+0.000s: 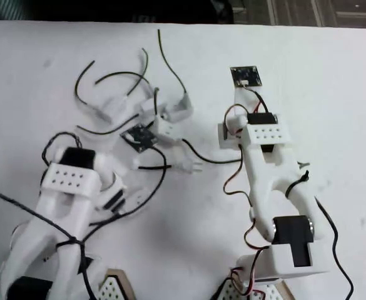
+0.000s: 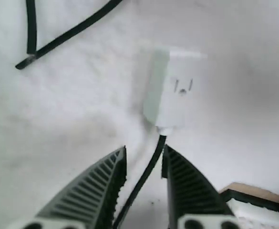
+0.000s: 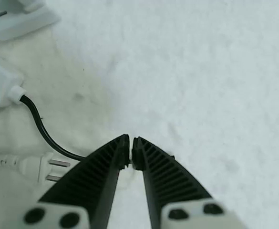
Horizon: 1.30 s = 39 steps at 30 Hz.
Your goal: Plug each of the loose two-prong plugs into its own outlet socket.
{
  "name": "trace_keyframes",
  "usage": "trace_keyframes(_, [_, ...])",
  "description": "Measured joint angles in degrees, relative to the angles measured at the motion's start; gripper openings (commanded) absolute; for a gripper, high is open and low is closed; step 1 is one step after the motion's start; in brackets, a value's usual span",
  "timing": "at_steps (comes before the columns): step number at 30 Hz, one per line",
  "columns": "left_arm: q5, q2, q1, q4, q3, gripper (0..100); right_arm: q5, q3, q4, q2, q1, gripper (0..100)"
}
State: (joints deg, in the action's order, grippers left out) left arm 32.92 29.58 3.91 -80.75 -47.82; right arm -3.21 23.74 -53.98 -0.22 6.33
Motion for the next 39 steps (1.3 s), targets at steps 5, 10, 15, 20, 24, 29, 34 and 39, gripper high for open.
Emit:
trace_keyframes(5, [-3.7,0.0,0.0,4.7,-2.5,25,0.0,0.0,0.0,0.0,0.0,2.1])
trace_keyframes(10, [-4.7,0.2,0.8,6.2,-2.5,24,0.0,0.0,0.0,0.0,0.0,2.1])
trace_keyframes(15, [-6.4,0.2,-1.4,11.1,-2.5,21,0.0,0.0,0.0,0.0,0.0,2.1])
trace_keyframes(20, [-4.1,0.2,-7.0,15.8,-2.4,20,0.0,0.0,0.0,0.0,0.6,2.1])
trace_keyframes(24, [-1.8,-2.1,-8.7,17.3,-2.3,20,0.0,0.0,0.0,0.0,0.5,2.1])
trace_keyframes(29, [-1.2,-13.0,-9.0,22.7,-0.8,20,0.0,0.0,0.0,0.0,0.6,2.1])
trace_keyframes(34, [-1.2,-24.1,-9.0,19.7,6.7,20,0.0,0.0,0.0,0.0,0.5,2.1])
trace_keyframes(39, [-5.6,-24.5,-2.5,12.3,8.8,20,0.0,0.0,0.0,0.0,0.2,2.1])
